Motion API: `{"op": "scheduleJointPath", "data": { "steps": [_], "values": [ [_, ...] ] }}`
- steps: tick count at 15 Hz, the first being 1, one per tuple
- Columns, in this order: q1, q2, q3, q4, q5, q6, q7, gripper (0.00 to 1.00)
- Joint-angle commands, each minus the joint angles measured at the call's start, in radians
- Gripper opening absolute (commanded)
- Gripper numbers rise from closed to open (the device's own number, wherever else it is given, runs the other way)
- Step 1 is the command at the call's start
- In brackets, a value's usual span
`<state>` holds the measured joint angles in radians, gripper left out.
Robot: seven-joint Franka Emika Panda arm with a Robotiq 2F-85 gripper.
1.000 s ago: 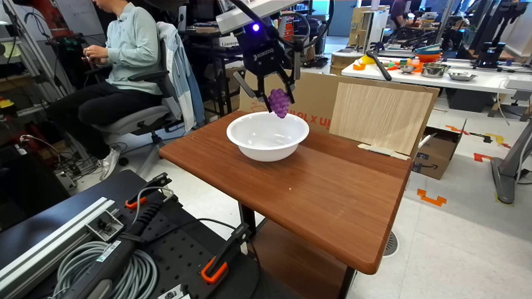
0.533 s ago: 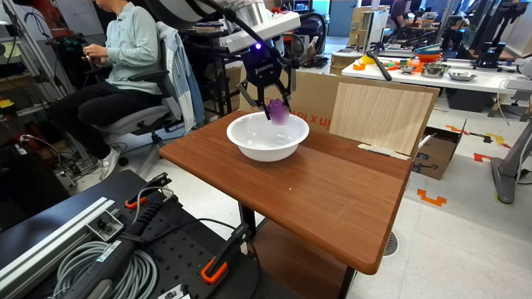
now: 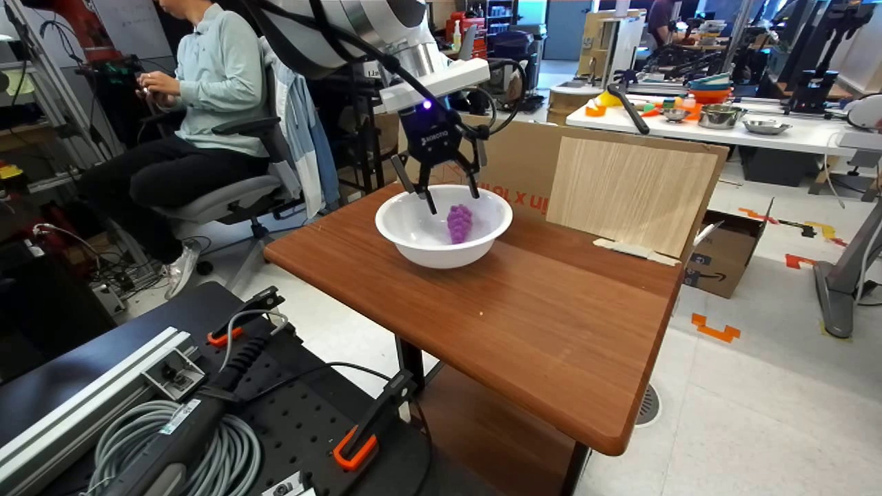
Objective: Pick the purple object and put it in the bowl
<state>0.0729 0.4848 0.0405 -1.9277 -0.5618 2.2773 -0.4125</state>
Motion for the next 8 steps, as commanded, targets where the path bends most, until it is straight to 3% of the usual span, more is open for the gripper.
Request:
{"op": "scheduleJointPath", "data": {
  "steps": [1,5,6,8],
  "values": [
    [0.010,-0.032,0.006,-0.003,0.009,-0.058,-0.014,1.00],
    [-0.004,-0.227,0.058,-0.164,0.050,-0.092,-0.099,1.00],
    [0.003,-0.087,0.030,-0.050,0.018,-0.065,-0.048,1.00],
    [0.005,-0.168,0.048,-0.108,0.029,-0.083,-0.069,1.00]
  ]
}}
